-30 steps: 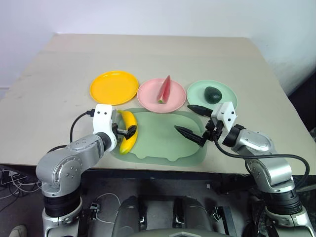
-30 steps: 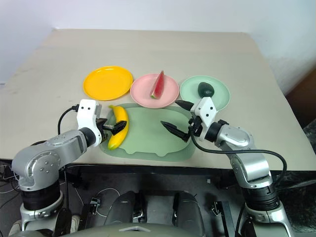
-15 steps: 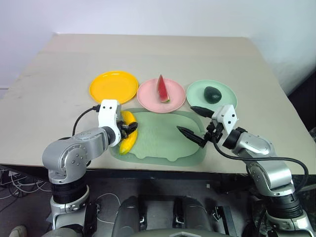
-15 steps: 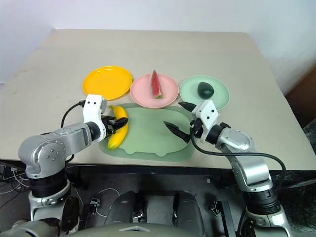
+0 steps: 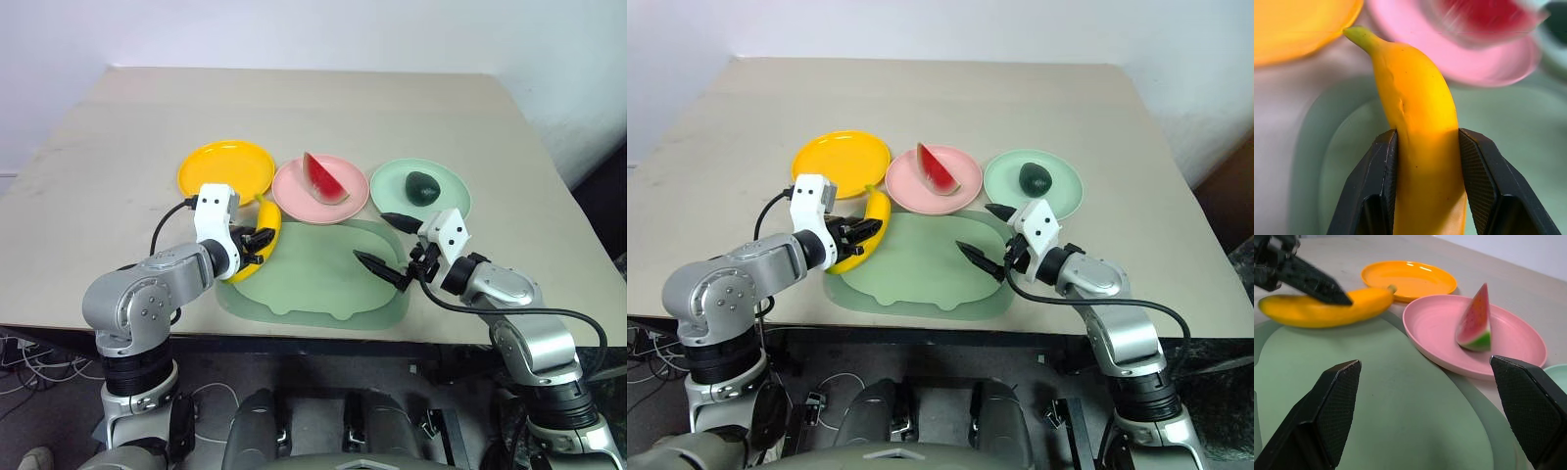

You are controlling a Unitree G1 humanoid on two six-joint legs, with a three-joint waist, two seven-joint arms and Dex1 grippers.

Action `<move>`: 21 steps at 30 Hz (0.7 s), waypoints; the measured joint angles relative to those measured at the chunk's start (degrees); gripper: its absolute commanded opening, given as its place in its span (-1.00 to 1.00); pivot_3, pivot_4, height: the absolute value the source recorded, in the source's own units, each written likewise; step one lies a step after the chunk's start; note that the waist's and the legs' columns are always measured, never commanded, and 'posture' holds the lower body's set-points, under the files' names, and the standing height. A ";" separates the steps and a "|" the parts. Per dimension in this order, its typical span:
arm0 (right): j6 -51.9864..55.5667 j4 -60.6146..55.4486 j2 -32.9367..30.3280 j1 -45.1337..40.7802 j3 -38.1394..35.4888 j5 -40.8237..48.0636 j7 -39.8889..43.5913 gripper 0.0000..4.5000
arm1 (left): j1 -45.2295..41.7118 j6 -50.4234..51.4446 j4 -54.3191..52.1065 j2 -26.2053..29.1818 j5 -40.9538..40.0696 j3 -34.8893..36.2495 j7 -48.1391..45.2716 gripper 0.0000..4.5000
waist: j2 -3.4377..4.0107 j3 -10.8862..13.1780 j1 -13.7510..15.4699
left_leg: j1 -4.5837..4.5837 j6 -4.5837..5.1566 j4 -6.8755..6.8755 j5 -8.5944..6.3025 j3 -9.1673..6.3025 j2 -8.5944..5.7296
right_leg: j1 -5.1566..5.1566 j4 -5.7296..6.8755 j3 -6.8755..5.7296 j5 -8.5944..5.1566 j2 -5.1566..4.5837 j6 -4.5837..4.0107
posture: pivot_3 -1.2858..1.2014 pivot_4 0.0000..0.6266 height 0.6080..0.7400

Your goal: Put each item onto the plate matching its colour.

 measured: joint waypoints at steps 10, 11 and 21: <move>-0.10 0.46 1.23 -2.08 0.17 -0.06 -0.13 1.00 | 1.53 -14.34 5.41 9.78 6.15 -2.19 -4.52 -0.31 | 0.00 0.00 0.14 | 0.00 0.00 0.00 0.00 0.01 0.00 | -0.01 -0.01 0.00 0.00 0.00 0.00 | 0.03 -0.52 0.32; -0.31 0.64 1.32 -2.15 0.25 -0.21 -0.13 1.00 | 0.61 -16.25 8.94 9.49 7.44 -1.83 -3.54 -0.31 | 0.00 0.00 0.21 | 0.00 0.00 0.00 0.00 0.00 -0.01 | 0.00 0.00 -0.01 0.00 0.00 0.00 | 0.03 -0.52 0.32; -0.85 2.09 1.64 -3.25 0.52 -0.59 -0.15 1.00 | -11.66 -31.74 34.09 10.73 16.30 -2.82 -4.50 -0.31 | -0.02 0.01 0.00 | -0.03 0.00 0.00 0.01 0.04 -0.02 | -0.03 -0.01 -0.04 0.00 0.00 0.01 | 0.03 -0.52 0.32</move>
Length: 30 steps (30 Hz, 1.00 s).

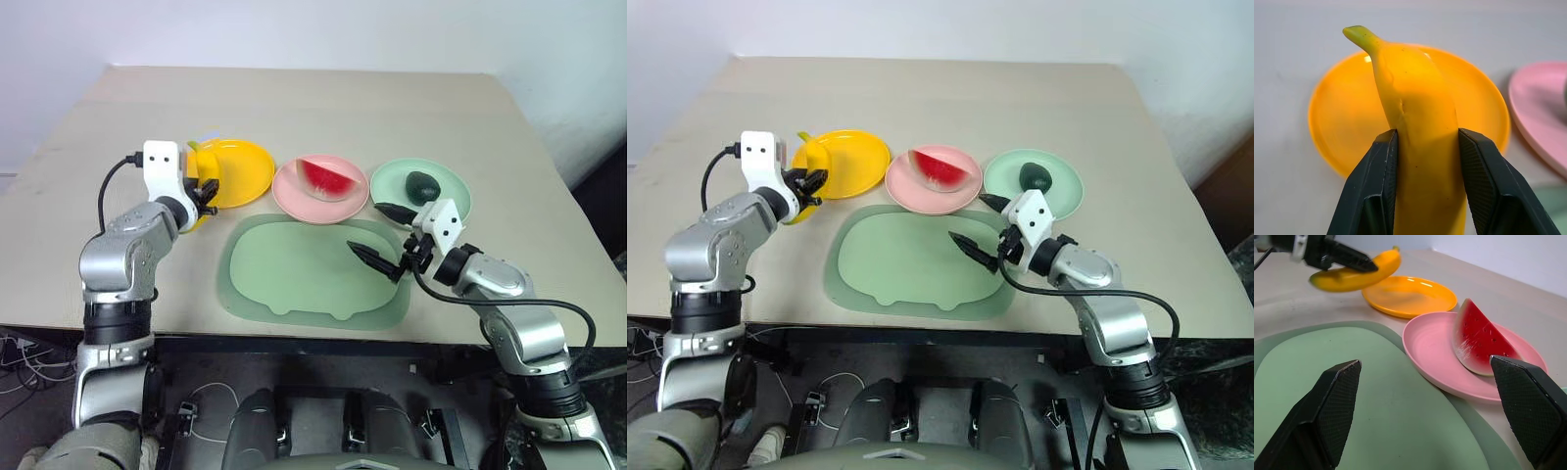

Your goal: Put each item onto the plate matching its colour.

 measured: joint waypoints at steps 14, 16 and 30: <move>-0.01 0.46 -0.24 -0.36 -0.27 -0.62 -1.36 1.00 | -19.61 -19.65 41.82 -0.26 7.48 -2.76 -6.53 -0.31 | -0.03 0.02 -0.13 | -0.02 0.00 0.00 0.01 0.05 -0.01 | -0.03 0.02 -0.01 -0.03 0.01 0.05 | 0.03 -0.52 0.32; -0.01 0.48 -0.24 -0.36 -0.28 -0.85 -1.64 1.00 | -21.16 -21.55 45.22 -0.56 7.70 -2.77 -7.40 -0.31 | -0.03 0.02 -0.18 | -0.02 0.00 0.00 0.01 0.05 -0.01 | -0.03 0.02 -0.01 -0.03 0.01 0.05 | 0.03 -0.52 0.32; 0.02 0.45 -0.44 0.10 -0.32 -1.09 -2.50 1.00 | -21.97 -23.86 45.84 -0.78 9.31 -3.53 -11.24 0.99 | -0.05 0.03 -0.27 | -0.03 0.00 0.02 0.01 0.06 -0.01 | -0.04 0.06 0.00 -0.04 0.01 0.07 | 0.03 -0.52 0.32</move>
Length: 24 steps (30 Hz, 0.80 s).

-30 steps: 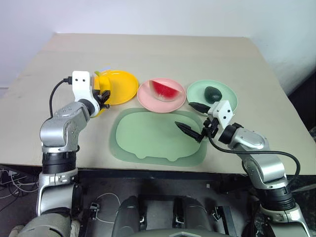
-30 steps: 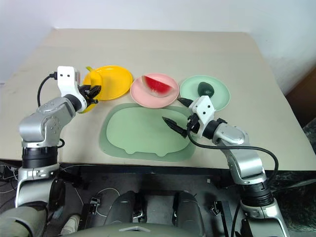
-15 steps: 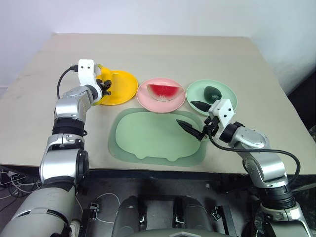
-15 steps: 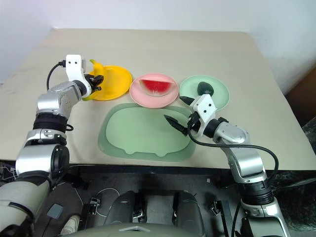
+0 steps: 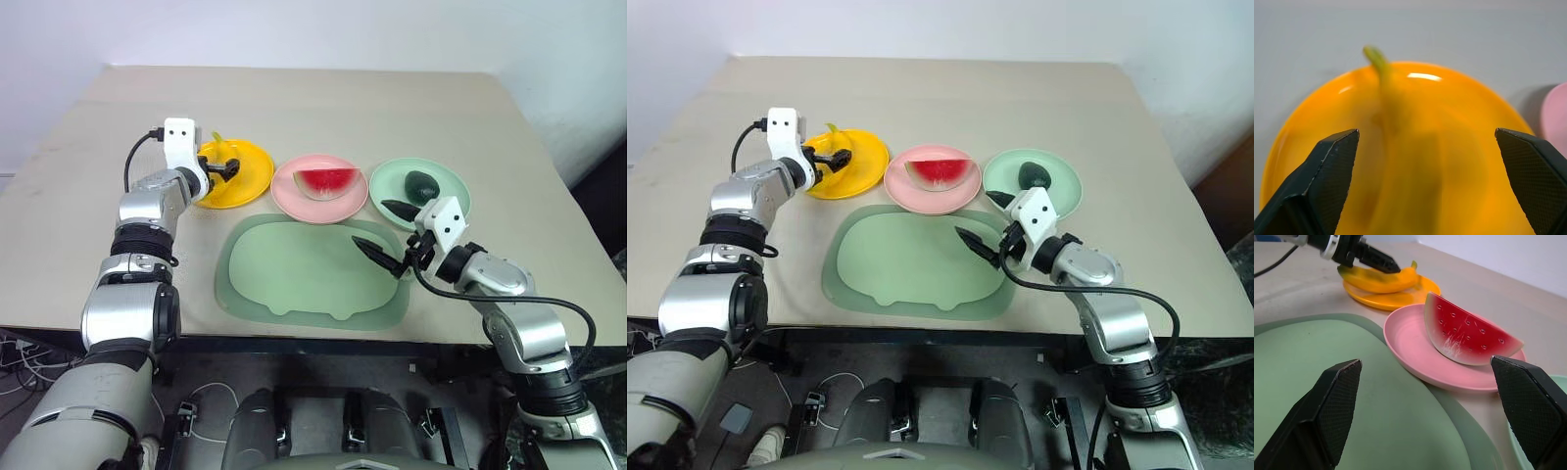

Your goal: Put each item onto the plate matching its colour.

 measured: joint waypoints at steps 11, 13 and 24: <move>1.45 -1.83 0.09 1.23 -0.89 2.07 0.01 1.00 | 24.23 2.39 -39.19 1.04 -8.94 0.33 -14.39 0.99 | 0.03 -0.02 -0.05 | 0.04 -0.02 0.08 0.01 0.02 0.03 | 0.01 0.06 0.10 -0.02 0.01 0.02 | 0.03 -0.52 0.32; 1.83 -2.05 -0.04 1.81 -1.78 2.67 -0.01 1.00 | 30.35 -0.45 -45.43 2.26 -10.30 0.59 -17.71 0.99 | 0.04 -0.02 -0.06 | 0.06 -0.01 0.07 0.01 0.02 0.04 | 0.02 0.06 0.11 -0.02 0.00 0.02 | 0.03 -0.52 0.32; 1.51 -5.49 0.10 7.75 -5.76 7.81 0.85 1.00 | 54.09 -7.68 -60.91 6.86 -19.00 4.25 -31.68 0.99 | 0.06 -0.06 0.23 | 0.07 0.06 0.05 -0.05 -0.05 0.05 | 0.07 0.03 0.05 -0.01 -0.06 0.00 | 0.03 -0.52 0.32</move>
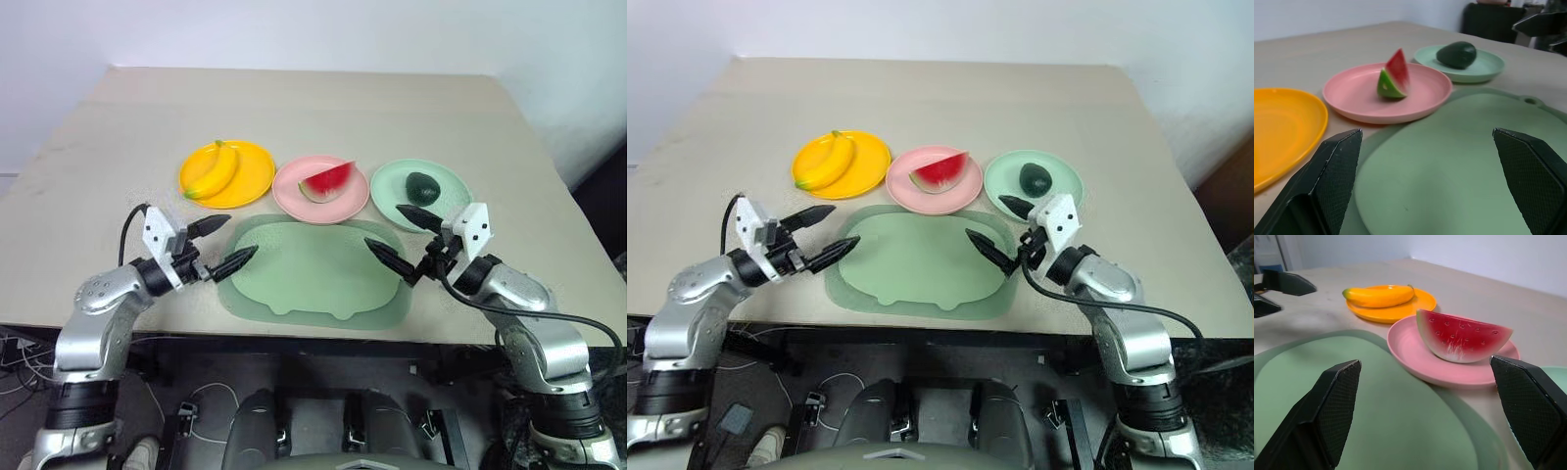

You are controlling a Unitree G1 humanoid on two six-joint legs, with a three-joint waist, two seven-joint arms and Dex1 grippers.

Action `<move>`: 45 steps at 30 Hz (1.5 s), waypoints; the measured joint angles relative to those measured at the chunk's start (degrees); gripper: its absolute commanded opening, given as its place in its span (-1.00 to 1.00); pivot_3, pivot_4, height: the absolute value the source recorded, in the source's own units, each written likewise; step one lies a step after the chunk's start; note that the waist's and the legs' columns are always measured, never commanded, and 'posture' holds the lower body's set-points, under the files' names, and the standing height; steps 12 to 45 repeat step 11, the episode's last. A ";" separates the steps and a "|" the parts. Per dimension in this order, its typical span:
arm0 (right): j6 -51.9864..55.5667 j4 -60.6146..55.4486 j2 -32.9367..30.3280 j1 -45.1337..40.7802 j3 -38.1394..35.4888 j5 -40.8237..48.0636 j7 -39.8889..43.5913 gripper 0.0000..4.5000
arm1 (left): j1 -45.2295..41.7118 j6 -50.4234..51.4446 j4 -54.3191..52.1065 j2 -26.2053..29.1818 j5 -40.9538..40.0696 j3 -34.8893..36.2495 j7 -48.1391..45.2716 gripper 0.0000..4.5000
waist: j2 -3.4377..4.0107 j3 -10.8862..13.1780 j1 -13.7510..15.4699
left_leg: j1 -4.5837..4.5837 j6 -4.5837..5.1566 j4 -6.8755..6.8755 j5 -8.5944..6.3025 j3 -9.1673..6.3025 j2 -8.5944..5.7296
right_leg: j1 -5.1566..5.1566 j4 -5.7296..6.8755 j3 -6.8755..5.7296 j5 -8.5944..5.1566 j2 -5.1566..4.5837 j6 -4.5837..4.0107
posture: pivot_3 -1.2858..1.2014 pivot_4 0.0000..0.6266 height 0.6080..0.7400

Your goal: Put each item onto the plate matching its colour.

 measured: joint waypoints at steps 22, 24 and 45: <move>0.41 -0.58 -0.63 1.93 0.31 1.90 3.05 1.00 | 4.41 -4.94 -0.45 0.30 -0.48 0.50 -1.48 0.99 | 0.00 0.00 -0.06 | 0.00 0.04 -0.02 -0.03 -0.01 0.00 | -0.01 -0.03 -0.01 0.00 0.00 0.00 | 0.03 -0.52 0.32; 0.41 -0.58 -0.63 1.93 0.31 1.90 3.05 1.00 | 4.41 -4.94 -0.45 0.30 -0.48 0.50 -1.48 0.99 | 0.00 0.00 -0.06 | 0.00 0.04 -0.02 -0.03 -0.01 0.00 | -0.01 -0.03 -0.01 0.00 0.00 0.00 | 0.03 -0.52 0.32; 0.41 -0.58 -0.63 1.93 0.31 1.90 3.05 1.00 | 4.41 -4.94 -0.45 0.30 -0.48 0.50 -1.48 0.99 | 0.00 0.00 -0.06 | 0.00 0.04 -0.02 -0.03 -0.01 0.00 | -0.01 -0.03 -0.01 0.00 0.00 0.00 | 0.03 -0.52 0.32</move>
